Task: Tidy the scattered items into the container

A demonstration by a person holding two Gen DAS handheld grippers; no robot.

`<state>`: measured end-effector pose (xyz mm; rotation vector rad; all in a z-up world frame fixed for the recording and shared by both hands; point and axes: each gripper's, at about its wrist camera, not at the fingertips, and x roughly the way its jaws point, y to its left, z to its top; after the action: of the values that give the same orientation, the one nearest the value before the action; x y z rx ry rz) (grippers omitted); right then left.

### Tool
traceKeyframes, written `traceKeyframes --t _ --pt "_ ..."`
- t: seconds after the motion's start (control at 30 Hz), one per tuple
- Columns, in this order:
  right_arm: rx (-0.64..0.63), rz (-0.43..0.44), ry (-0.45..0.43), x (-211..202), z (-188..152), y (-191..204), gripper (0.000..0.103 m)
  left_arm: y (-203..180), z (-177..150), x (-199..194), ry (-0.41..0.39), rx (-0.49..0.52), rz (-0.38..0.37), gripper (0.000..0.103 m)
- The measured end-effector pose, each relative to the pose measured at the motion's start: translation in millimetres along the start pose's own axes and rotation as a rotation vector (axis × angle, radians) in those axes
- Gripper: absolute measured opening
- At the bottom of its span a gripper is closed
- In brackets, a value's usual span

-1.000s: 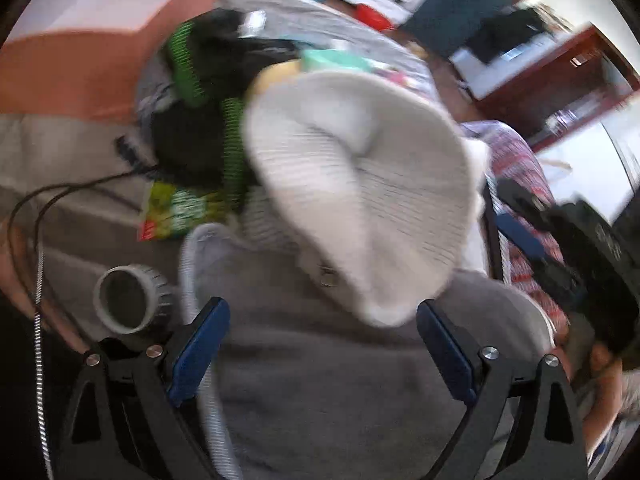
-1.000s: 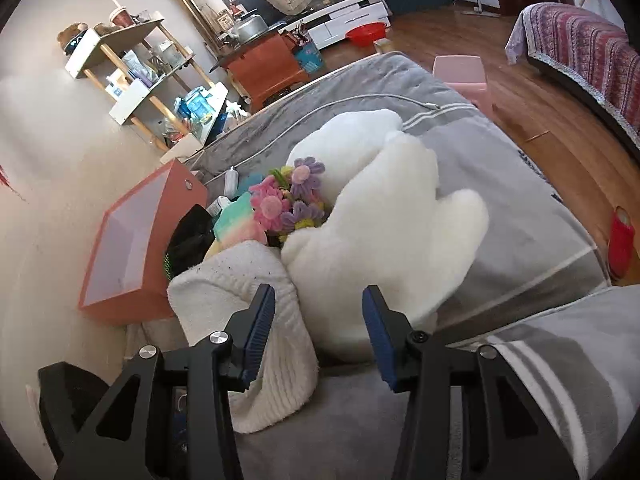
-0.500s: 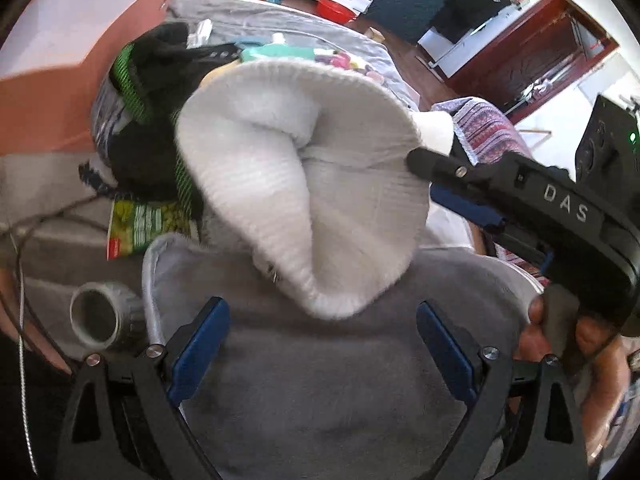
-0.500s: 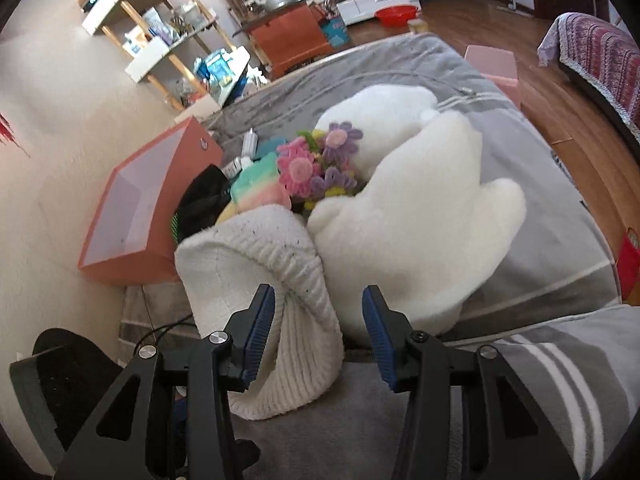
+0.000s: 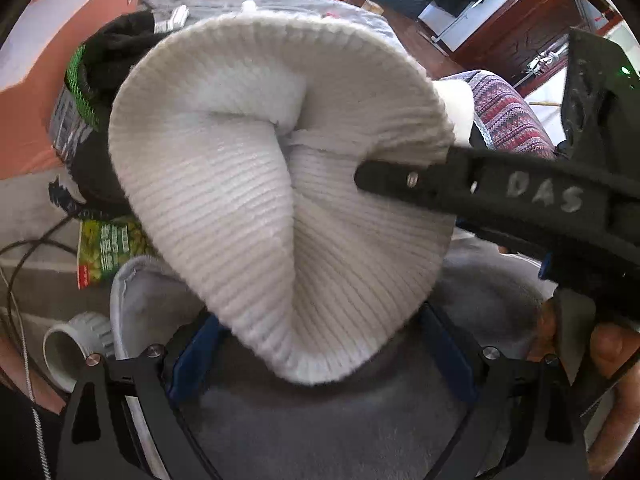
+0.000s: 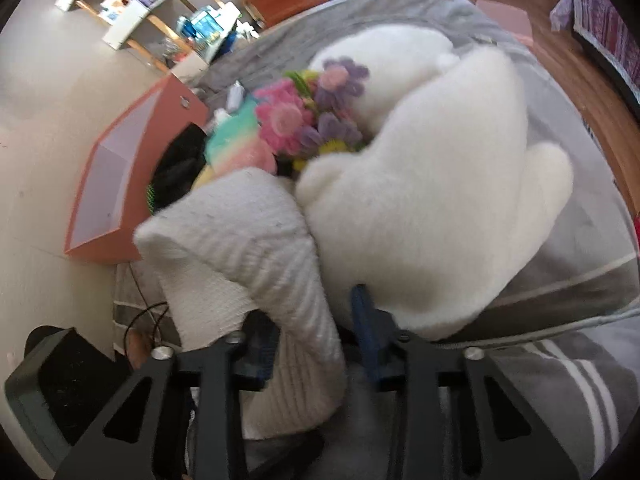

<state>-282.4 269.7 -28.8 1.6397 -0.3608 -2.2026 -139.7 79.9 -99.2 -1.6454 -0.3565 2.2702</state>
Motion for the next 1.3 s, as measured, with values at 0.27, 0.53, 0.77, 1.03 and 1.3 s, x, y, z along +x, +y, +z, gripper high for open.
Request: traceKeyframes --t 0.27,0.53,0.77,1.03,1.3 --pt "-0.021 0.074 -0.026 -9 -5 4 0.008 21 3 -2 0.038 0.028 0.027 0.018" --pt "-0.015 0.159 -0.123 -37 -16 14 0.008 39 8 -63 -0.090 -0.009 -0.077 0.016" --pt "0.129 0.247 -0.203 -71 -33 14 0.008 1 5 -86 -0.178 0.077 -0.105 0.016" --pt "0.131 0.248 -0.312 -140 -44 34 0.008 -44 2 -136 -0.379 0.238 -0.120 0.016" --pt "-0.063 0.196 -0.291 -190 -12 114 0.008 -24 2 -217 -0.730 0.151 -0.040 0.018"
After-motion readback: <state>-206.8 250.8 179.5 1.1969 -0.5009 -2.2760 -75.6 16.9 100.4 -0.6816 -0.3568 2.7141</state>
